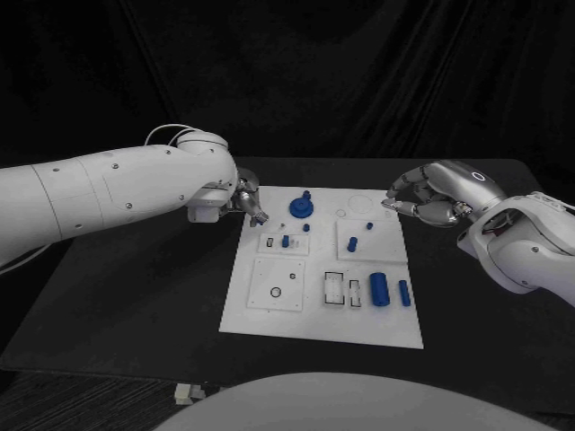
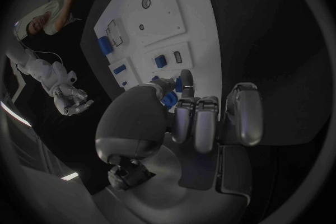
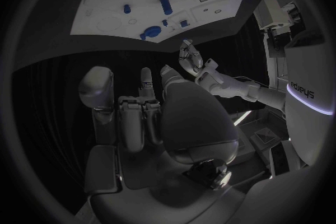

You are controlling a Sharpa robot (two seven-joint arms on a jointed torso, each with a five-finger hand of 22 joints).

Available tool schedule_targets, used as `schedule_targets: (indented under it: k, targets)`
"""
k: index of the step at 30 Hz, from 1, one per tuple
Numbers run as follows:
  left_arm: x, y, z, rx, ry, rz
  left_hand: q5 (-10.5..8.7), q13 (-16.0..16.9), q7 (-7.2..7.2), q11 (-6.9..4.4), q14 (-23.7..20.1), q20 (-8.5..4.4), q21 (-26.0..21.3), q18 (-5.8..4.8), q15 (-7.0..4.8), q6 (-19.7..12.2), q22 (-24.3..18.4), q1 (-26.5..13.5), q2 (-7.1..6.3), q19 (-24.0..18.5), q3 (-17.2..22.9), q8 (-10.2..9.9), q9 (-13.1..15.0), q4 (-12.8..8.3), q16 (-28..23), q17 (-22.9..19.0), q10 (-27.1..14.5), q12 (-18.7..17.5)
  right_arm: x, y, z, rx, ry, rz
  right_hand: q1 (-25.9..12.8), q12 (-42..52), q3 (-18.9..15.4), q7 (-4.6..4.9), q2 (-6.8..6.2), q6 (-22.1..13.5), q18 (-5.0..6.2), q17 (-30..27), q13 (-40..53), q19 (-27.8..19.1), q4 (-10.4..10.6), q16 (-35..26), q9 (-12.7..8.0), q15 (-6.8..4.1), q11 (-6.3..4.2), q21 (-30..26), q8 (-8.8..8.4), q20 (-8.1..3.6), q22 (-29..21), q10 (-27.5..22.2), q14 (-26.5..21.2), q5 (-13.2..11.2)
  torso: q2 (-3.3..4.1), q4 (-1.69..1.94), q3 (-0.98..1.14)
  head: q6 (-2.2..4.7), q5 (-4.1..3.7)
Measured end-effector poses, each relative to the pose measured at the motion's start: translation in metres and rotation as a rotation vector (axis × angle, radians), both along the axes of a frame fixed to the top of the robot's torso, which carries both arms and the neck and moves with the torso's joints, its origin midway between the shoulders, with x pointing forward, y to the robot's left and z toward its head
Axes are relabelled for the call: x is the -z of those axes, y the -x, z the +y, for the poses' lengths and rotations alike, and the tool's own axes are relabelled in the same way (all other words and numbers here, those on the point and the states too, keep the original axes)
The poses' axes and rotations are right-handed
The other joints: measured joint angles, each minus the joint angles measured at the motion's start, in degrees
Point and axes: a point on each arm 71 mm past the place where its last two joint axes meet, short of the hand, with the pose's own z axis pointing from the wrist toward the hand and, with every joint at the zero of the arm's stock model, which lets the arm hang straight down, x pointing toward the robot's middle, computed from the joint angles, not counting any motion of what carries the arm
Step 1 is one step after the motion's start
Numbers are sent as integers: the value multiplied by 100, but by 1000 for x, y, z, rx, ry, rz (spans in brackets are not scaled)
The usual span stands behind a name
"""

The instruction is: Assemble the parts on the task board

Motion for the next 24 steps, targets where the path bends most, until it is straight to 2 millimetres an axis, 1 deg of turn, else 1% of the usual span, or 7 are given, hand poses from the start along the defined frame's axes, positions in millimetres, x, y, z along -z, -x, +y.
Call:
schedule_targets:
  k: [4,9,13,16,18,24]
  targets:
    - [1,4,1,-9,3,-6,-21,0,0,-4,0,-3,0,0,0,0,0,0,0,3,0,0,5,0,0,0,-4,0,0,0,0,0,0,3,0,0,0,0,0,0,0,0,0,0,0,0,0,0,0,0,0,0,0,0,0,0,-1,-1,1,0,-2]
    - [8,8,-2,-17,10,-7,-21,0,0,-20,0,-21,0,0,0,0,0,0,0,21,0,0,10,0,0,0,-20,0,1,0,1,0,-1,4,0,0,0,0,0,0,0,0,0,0,0,0,0,0,0,0,0,0,0,0,0,0,2,-1,2,0,9]
    - [13,10,-6,-18,19,-9,-21,0,0,-20,0,-20,0,0,0,0,0,0,0,21,0,0,10,0,0,0,-20,0,1,1,1,0,-2,5,0,0,0,0,0,0,0,0,0,0,0,0,0,0,0,0,0,0,-1,0,0,0,12,1,1,0,-13]
    - [15,11,-7,-20,23,-12,-27,0,0,-20,0,-20,0,0,1,-1,0,0,0,21,15,0,10,-16,0,0,-20,0,1,1,0,1,-2,6,0,0,0,0,0,0,0,0,0,0,0,0,0,20,0,0,0,0,-1,0,-20,0,15,2,1,0,-14]
    - [16,11,-7,-22,25,-12,-46,0,0,-20,0,-20,0,0,0,0,0,-23,-22,21,15,0,10,-16,0,0,-20,0,1,1,0,2,-2,6,0,0,0,0,0,0,0,0,0,0,0,0,0,20,0,-6,0,0,-1,0,-20,0,17,2,-1,0,-4]
    - [23,13,-9,-19,28,-1,-82,0,1,-20,0,-20,0,0,1,-1,0,-23,-22,20,39,0,10,8,0,-1,-20,0,2,2,0,3,-2,9,0,0,0,0,0,0,0,0,-1,0,0,0,0,20,0,-33,0,0,-2,0,-20,0,18,-2,-2,0,3]
